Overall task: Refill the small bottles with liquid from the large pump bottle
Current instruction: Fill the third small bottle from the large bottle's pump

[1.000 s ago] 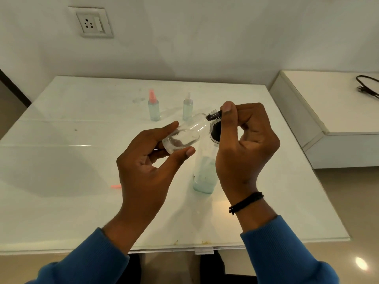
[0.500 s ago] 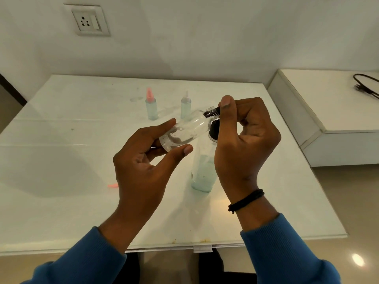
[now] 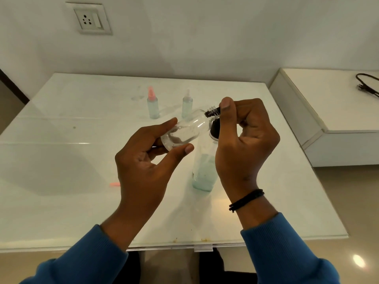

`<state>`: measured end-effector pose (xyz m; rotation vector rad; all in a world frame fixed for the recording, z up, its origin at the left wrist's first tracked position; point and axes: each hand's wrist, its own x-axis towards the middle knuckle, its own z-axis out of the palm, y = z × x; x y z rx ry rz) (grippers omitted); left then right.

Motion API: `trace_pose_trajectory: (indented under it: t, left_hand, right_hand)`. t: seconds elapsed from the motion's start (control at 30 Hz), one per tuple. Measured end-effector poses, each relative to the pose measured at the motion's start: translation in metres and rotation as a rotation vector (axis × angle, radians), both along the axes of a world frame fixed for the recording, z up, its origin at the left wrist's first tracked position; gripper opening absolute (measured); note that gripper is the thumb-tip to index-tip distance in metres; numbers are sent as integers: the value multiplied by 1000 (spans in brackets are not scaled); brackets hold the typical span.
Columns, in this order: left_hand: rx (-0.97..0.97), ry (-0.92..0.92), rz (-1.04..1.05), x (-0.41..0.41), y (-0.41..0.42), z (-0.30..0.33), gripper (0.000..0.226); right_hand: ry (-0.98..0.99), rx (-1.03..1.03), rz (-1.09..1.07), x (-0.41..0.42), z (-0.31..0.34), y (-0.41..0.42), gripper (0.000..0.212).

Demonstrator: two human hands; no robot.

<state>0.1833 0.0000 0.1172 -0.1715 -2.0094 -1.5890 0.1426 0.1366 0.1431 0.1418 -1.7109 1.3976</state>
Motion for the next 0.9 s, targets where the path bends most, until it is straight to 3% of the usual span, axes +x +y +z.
trace_pose_trajectory:
  t: [0.9]
  left_hand:
    - [9, 15, -7, 1, 1, 2, 46]
  right_hand:
    - [0, 4, -8, 0, 4, 3, 23]
